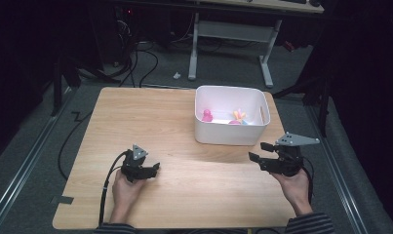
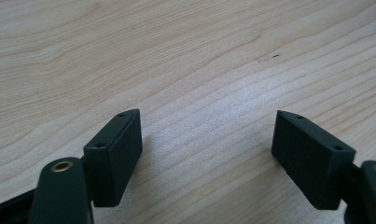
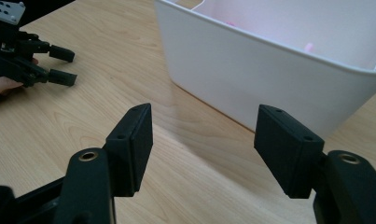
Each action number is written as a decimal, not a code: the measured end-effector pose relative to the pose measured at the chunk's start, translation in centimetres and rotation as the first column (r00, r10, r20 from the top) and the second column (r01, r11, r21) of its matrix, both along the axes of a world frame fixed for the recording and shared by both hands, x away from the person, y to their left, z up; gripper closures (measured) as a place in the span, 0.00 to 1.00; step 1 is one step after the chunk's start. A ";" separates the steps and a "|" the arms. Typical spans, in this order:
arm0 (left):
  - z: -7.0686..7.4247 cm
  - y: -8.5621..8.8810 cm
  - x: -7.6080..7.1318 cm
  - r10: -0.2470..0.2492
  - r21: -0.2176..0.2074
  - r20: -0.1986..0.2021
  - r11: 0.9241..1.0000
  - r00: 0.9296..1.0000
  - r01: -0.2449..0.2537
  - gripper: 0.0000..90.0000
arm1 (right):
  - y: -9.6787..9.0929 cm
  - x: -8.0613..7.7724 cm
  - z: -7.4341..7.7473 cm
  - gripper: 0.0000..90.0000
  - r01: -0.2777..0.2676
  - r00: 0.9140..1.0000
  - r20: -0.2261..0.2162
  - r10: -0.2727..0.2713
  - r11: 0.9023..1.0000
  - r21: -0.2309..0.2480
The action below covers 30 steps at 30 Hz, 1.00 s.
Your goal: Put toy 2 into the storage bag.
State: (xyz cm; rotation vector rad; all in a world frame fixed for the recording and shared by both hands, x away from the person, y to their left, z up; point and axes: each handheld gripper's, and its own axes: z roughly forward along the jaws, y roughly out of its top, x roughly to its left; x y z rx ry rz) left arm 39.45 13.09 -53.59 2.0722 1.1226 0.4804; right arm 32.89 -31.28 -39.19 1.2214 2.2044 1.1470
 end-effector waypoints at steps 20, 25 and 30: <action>0.0 0.0 0.0 0.000 0.000 0.000 1.000 1.000 0.000 0.28 | 2.0 3.6 -4.9 0.43 -0.013 0.999 -0.042 0.014 0.999 0.031; 0.0 0.0 0.0 0.000 0.000 0.000 1.000 1.000 0.000 0.28 | 2.8 3.5 -5.7 0.43 -0.022 0.999 -0.029 0.022 1.000 0.017; 0.0 0.0 0.0 0.000 0.000 0.000 1.000 1.000 0.000 0.28 | 3.8 3.9 -6.4 0.43 -0.012 1.000 -0.025 0.012 1.000 0.000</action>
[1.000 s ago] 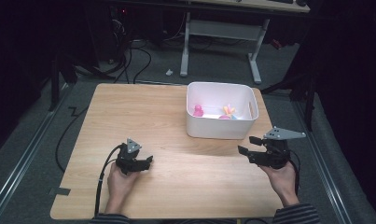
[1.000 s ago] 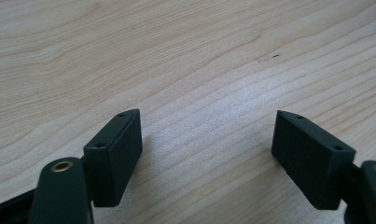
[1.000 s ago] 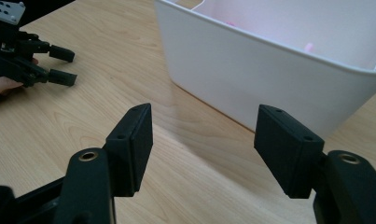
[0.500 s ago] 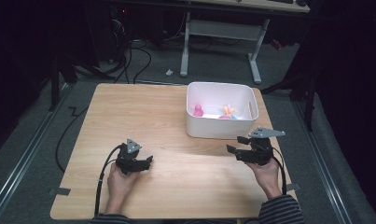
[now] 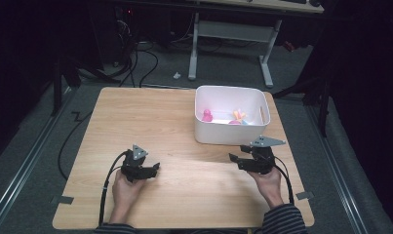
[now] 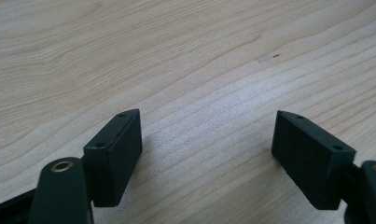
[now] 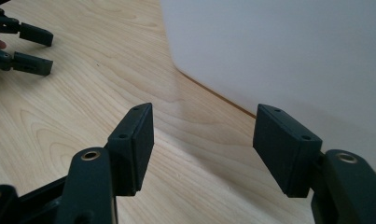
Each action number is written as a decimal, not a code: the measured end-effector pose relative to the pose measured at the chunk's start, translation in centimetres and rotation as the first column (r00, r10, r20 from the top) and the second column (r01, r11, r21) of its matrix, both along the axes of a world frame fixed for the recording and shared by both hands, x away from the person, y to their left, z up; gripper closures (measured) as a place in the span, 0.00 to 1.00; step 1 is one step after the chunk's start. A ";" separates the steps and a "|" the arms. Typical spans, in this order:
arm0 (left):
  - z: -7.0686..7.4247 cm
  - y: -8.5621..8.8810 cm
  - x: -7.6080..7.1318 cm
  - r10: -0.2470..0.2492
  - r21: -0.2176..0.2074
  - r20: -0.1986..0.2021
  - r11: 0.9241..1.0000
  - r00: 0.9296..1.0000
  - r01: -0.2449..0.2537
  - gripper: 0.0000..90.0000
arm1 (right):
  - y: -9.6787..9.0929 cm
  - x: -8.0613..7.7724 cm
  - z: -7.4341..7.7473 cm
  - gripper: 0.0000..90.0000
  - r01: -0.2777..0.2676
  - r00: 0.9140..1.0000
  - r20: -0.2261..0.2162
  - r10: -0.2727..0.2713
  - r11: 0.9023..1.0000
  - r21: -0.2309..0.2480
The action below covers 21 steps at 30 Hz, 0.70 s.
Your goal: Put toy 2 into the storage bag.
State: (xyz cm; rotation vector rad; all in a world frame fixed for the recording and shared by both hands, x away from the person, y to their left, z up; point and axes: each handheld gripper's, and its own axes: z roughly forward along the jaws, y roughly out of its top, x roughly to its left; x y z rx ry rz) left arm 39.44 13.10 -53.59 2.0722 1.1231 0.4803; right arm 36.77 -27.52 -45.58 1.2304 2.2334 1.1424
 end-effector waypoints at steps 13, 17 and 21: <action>0.0 0.0 0.0 0.000 0.001 0.000 1.000 1.000 0.000 0.27 | 1.7 1.4 -2.1 0.43 -0.019 0.999 -0.028 0.019 1.000 -0.011; 0.0 0.0 0.0 0.000 0.001 0.000 1.000 1.000 0.000 0.27 | 2.2 1.6 -2.8 0.43 -0.032 0.999 -0.028 0.032 0.999 -0.016; 0.0 0.0 0.0 0.000 0.001 0.000 1.000 1.000 0.000 0.27 | 2.5 1.8 -3.3 0.43 -0.037 0.999 -0.034 0.036 0.999 -0.033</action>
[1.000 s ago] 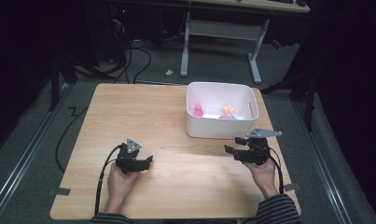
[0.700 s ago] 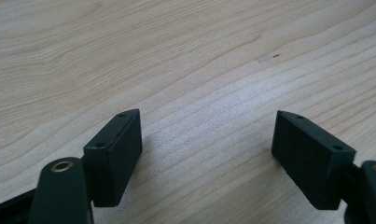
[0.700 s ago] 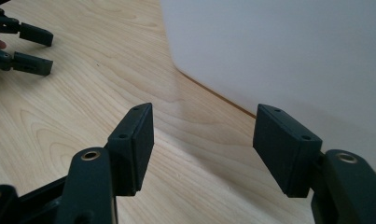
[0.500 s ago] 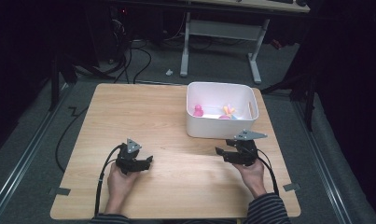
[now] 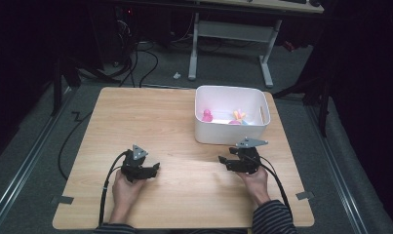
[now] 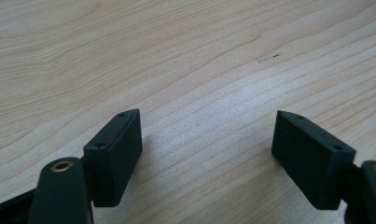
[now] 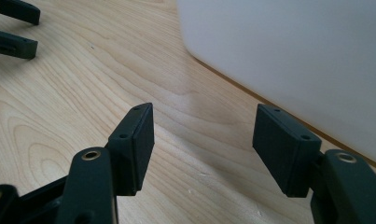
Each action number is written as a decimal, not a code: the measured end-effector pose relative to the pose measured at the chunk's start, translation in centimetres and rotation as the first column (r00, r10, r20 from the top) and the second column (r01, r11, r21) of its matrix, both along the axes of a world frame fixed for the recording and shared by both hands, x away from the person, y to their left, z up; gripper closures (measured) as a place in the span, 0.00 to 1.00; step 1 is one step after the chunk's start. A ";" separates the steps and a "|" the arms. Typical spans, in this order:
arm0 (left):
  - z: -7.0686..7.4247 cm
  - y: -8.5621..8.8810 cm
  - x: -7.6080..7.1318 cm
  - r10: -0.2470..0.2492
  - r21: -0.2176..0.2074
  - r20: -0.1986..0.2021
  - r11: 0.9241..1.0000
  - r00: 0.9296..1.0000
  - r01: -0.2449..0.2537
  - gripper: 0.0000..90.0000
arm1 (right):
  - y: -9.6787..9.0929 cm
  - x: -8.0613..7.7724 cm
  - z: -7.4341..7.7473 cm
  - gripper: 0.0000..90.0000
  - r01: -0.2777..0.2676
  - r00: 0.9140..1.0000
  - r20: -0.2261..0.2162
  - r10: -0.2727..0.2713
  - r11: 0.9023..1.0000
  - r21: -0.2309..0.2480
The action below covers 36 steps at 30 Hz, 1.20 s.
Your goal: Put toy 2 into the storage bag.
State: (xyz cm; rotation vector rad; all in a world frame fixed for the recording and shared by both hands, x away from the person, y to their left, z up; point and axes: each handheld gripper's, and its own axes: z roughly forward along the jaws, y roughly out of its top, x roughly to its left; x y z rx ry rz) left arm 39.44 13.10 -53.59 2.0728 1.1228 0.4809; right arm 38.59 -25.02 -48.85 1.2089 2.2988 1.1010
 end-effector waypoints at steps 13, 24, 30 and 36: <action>0.0 0.0 0.0 -0.001 -0.001 -0.001 1.000 1.000 0.001 0.28 | -0.2 0.4 -1.7 0.44 0.055 0.998 0.019 -0.054 0.995 -0.080; 0.0 0.0 0.0 -0.001 -0.002 -0.001 1.000 1.000 0.001 0.28 | -0.7 0.6 -3.1 0.43 0.077 0.997 -0.016 -0.079 0.992 -0.101; 0.0 0.0 0.0 -0.001 -0.003 -0.002 1.000 1.000 0.001 0.28 | -0.8 0.6 -3.9 0.42 0.089 0.996 -0.022 -0.092 0.990 -0.105; 0.0 0.0 0.0 -0.001 -0.002 -0.002 1.000 1.000 0.001 0.28 | -0.6 0.5 -4.1 0.36 0.078 0.997 -0.005 -0.079 0.990 -0.114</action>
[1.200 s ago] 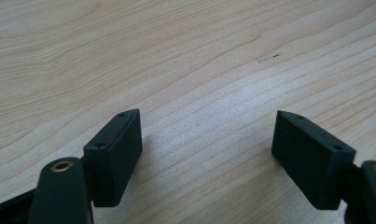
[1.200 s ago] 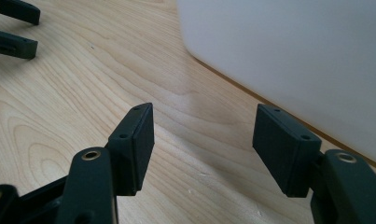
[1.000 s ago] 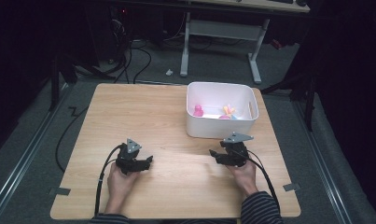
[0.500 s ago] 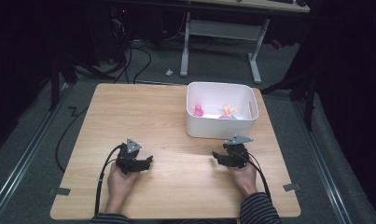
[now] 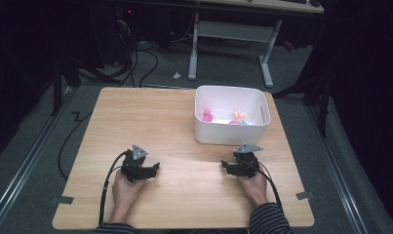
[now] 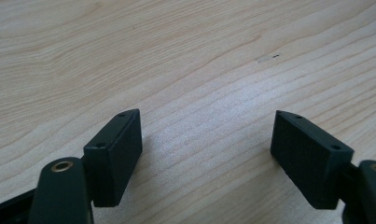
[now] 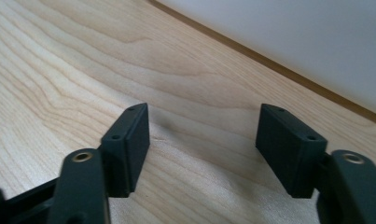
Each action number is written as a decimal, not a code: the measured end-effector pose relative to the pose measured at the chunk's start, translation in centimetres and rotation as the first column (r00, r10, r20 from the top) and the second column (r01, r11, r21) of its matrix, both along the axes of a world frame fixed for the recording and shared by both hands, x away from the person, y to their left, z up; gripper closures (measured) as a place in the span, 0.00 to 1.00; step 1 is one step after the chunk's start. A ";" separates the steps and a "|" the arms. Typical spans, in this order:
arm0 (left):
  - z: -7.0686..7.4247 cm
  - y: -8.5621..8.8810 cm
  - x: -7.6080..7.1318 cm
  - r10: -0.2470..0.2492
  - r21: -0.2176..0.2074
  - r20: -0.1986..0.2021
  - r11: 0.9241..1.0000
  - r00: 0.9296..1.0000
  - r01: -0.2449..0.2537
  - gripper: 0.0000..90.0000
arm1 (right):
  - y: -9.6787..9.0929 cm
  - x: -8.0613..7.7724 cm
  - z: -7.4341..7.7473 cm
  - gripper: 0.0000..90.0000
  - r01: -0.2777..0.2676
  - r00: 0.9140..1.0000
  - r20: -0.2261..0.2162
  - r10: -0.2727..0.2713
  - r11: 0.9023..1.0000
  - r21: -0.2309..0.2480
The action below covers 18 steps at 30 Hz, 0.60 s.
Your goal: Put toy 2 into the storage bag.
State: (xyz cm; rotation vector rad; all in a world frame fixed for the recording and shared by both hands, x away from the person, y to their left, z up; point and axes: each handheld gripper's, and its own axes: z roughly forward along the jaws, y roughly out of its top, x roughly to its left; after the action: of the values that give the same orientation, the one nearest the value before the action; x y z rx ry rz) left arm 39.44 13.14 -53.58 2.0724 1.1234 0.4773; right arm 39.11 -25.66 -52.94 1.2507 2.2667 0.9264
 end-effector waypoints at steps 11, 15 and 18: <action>0.0 0.0 0.0 0.003 0.003 0.002 1.000 1.000 -0.003 0.28 | 0.2 -0.5 -0.2 0.34 0.029 1.000 0.012 -0.029 1.000 0.009; 0.0 0.0 0.0 0.003 0.003 0.002 1.000 1.000 -0.003 0.28 | 0.2 -0.6 -0.2 0.33 0.035 0.999 0.012 -0.035 0.999 0.007; 0.0 0.0 0.0 0.004 0.003 0.002 1.000 1.000 -0.004 0.28 | 0.2 -0.6 -0.2 0.32 0.045 0.999 0.011 -0.045 0.999 0.007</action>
State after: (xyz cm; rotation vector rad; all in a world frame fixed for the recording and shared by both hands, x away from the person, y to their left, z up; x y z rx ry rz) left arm 39.40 13.12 -53.59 2.0724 1.1259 0.4836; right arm 38.47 -25.46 -53.14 1.2909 2.2198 0.9236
